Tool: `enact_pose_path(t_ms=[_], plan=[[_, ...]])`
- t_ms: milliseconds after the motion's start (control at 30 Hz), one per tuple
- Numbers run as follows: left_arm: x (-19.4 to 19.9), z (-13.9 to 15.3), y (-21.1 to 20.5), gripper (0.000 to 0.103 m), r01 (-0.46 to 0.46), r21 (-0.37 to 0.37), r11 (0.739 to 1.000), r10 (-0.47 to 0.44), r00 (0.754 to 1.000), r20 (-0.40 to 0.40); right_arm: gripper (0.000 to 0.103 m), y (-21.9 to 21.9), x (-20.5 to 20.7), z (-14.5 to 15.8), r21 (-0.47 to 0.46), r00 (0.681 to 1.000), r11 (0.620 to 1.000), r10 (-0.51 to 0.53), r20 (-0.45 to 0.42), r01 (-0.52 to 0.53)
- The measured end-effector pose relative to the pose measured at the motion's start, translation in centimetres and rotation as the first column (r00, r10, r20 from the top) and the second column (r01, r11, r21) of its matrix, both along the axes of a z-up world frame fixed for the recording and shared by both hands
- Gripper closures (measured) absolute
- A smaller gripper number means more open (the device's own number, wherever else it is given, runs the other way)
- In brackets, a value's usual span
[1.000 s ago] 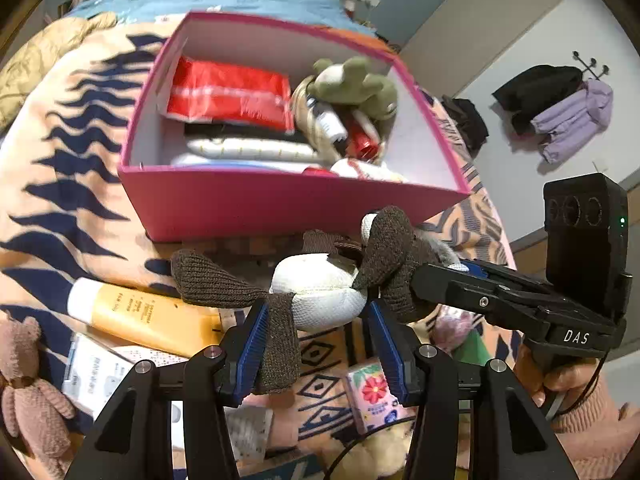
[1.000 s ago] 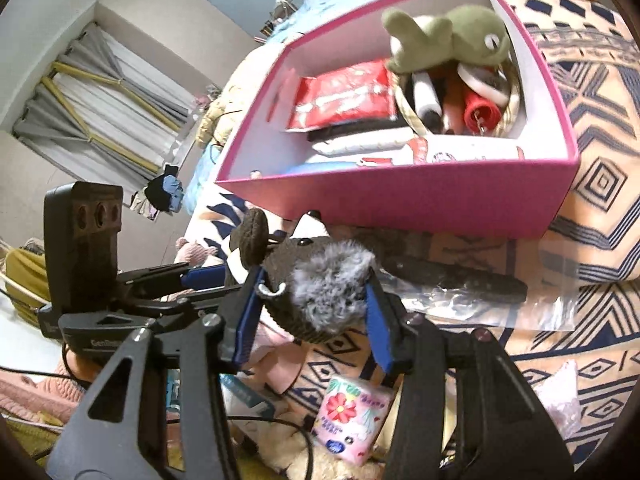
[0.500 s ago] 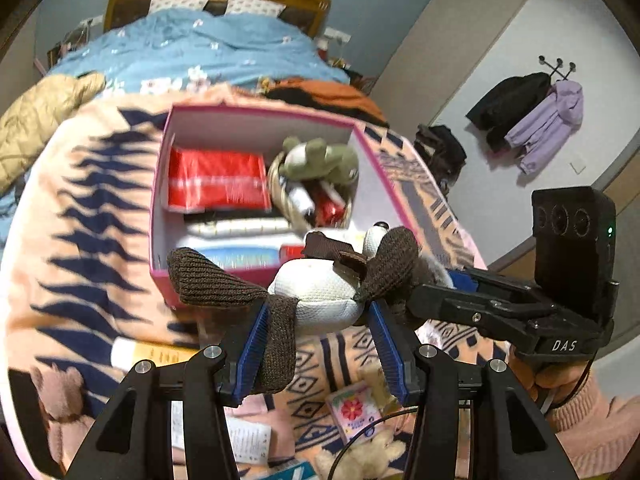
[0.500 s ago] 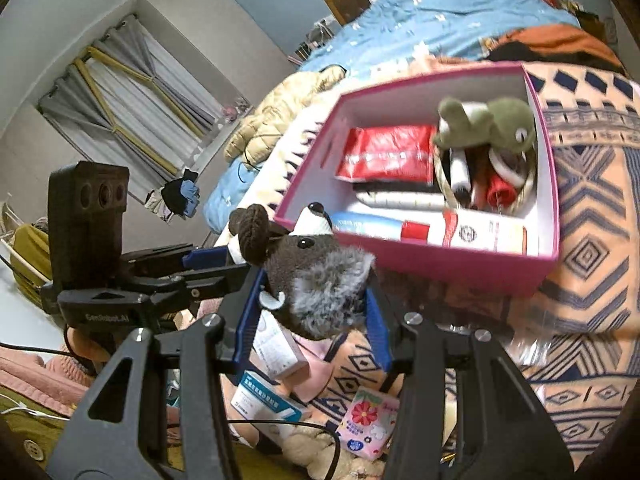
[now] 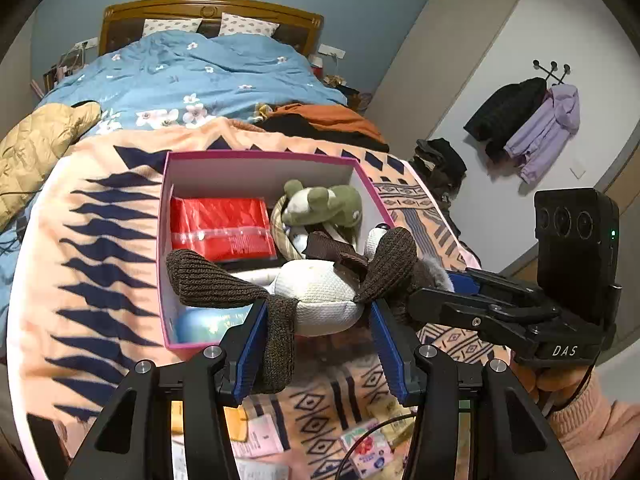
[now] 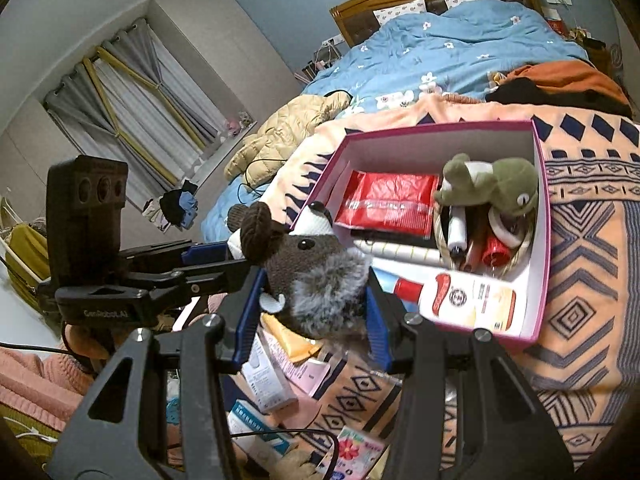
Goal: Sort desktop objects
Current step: 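Carry the held grey bear over the open pink box with the right gripper, then lower the grey bear into the pink box beside the red packet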
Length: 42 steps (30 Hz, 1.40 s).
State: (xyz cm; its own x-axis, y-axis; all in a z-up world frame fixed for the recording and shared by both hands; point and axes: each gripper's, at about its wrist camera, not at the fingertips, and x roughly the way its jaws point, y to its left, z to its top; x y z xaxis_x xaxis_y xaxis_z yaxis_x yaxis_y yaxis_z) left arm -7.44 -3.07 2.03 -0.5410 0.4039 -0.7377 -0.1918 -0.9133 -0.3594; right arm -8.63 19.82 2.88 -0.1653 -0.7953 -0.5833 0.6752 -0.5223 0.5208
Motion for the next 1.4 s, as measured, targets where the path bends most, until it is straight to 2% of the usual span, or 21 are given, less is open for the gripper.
enact_pose_path(t_ms=[367, 1400], plan=[[-3.4, -0.1, -0.8, 0.052, -0.014, -0.015, 1.000, 0.014, 1.000, -0.007, 0.054, -1.7, -3.1, 0.0, 0.017, 1.000, 1.000, 0.009, -0.019, -0.009], [-10.2, -3.1, -2.3, 0.052, -0.056, -0.051, 0.997, 0.058, 0.998, 0.029, 0.054, -6.0, -9.7, -1.9, 0.113, 0.998, 0.993, 0.041, -0.037, -0.036]])
